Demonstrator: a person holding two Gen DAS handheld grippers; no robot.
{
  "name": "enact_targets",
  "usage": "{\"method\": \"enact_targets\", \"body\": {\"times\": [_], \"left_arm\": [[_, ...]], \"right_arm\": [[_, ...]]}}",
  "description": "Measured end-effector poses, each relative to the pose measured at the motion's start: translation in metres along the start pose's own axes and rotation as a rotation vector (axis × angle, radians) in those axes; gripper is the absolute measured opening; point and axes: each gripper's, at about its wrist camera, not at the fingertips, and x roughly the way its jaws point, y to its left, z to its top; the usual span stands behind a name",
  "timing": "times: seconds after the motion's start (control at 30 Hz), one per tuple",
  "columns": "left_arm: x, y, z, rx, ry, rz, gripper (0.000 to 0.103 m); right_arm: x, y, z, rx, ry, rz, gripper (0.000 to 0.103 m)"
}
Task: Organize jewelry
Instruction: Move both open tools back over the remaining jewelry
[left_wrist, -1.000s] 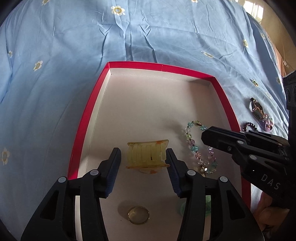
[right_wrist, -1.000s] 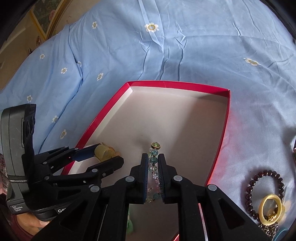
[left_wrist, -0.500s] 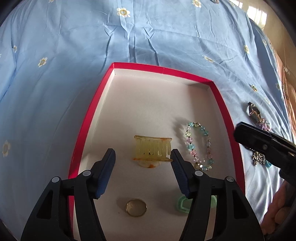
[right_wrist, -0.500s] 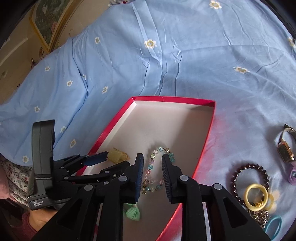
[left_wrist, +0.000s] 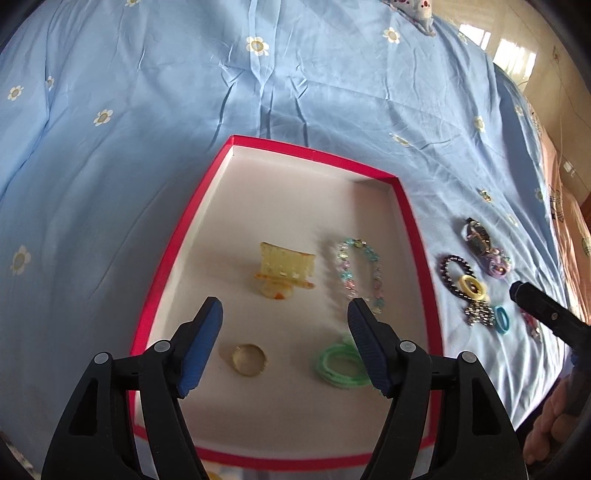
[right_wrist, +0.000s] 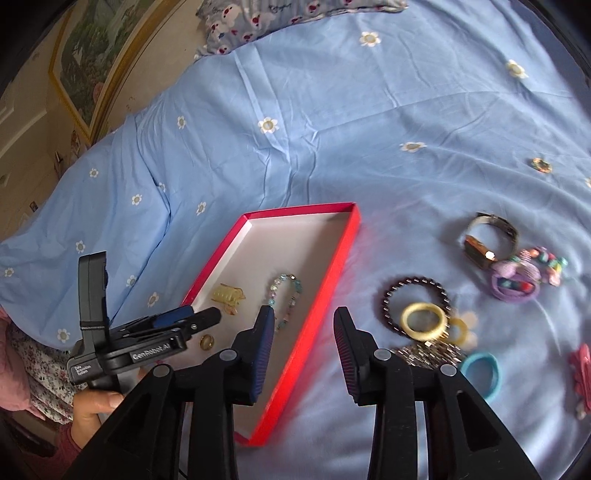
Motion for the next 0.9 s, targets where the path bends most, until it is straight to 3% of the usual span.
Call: {"method": "enact_targets", "body": {"times": [0.2, 0.5, 0.9], "left_arm": [[-0.019, -0.031, -0.008, 0.039, -0.021, -0.055, 0.075], [-0.02, -0.084, -0.015, 0.142, 0.003, -0.12, 0.075], [-0.013, -0.115, -0.006, 0.213, 0.012, -0.151, 0.075]], "right_arm": [[-0.028, -0.02, -0.016, 0.039, -0.013, -0.043, 0.044], [-0.063, -0.048, -0.032, 0.08, -0.042, -0.106, 0.044], [-0.084, -0.084, -0.035, 0.14, -0.072, -0.158, 0.044]]}}
